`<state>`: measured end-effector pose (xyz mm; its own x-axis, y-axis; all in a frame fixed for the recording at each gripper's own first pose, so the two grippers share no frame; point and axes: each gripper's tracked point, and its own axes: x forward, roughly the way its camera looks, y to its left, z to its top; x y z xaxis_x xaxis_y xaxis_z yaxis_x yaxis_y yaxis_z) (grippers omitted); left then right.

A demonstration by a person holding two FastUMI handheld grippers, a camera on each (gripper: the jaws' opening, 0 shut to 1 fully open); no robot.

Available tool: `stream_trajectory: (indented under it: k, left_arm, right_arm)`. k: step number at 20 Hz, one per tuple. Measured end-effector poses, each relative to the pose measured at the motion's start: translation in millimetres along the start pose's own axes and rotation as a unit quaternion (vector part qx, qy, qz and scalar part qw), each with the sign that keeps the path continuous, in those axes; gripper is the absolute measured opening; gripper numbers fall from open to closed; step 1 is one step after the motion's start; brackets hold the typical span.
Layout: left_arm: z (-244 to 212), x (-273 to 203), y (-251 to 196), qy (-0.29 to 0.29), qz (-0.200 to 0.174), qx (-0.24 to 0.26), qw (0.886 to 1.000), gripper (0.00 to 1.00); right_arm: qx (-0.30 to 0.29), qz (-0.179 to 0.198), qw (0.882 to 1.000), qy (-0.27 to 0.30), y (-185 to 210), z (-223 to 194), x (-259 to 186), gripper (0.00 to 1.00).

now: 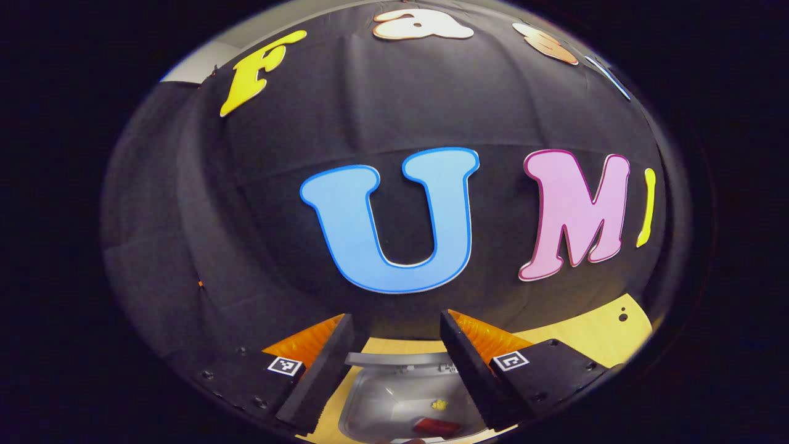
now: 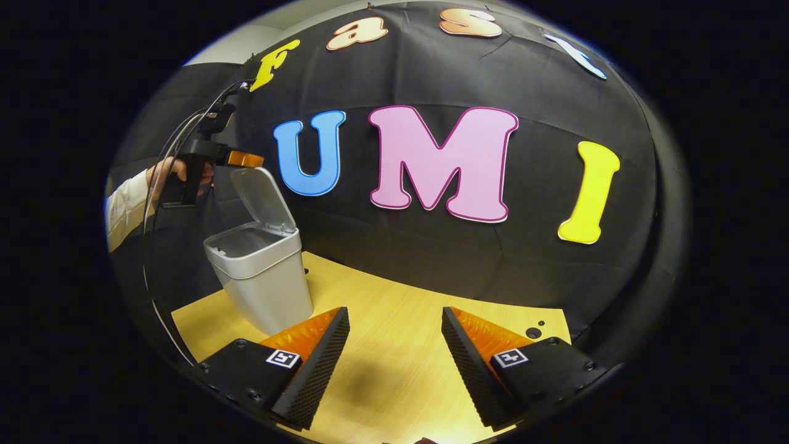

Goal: Press the lid of the desktop garbage bin to open it, pick up the crumpled paper on the desktop and throw it into the bin, then pick up the pop can on the desktop and drop it into the bin, and finally close the garbage bin lid.

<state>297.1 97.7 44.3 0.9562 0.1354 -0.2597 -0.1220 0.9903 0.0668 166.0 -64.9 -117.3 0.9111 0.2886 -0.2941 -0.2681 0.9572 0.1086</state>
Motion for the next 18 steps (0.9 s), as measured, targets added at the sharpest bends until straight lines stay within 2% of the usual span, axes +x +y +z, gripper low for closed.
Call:
stream_trajectory:
  k: [2, 4, 6, 9, 13, 18]
  left_arm:
    - [-34, -14, 2, 0.048, -0.010, -0.024, 0.999, 0.95]
    - [-56, -16, 2, 0.069, -0.019, -0.018, 0.997, 0.95]
    - [-89, -22, 0, 0.121, -0.026, -0.006, 0.992, 0.96]
    - [-114, -20, -4, 0.159, -0.034, -0.011, 0.987, 0.97]
    - [-158, -19, -16, 0.220, -0.051, 0.006, 0.974, 0.95]
    - [-160, -15, -19, 0.212, -0.062, -0.003, 0.975, 0.97]
  right_arm:
    - [0.002, 0.009, 1.000, -0.003, 11, 3, 4, 0.97]
    - [0.003, 0.017, 1.000, 0.001, 18, 1, 4, 0.97]
    - [0.005, 0.027, 1.000, -0.001, 27, 2, 3, 0.97]
    - [0.004, 0.038, 0.999, -0.004, 37, 2, -2, 0.97]
    - [0.005, 0.047, 0.999, -0.002, 44, -2, -7, 0.97]
    - [0.021, 0.054, 0.998, 0.005, 44, -13, -15, 0.97]
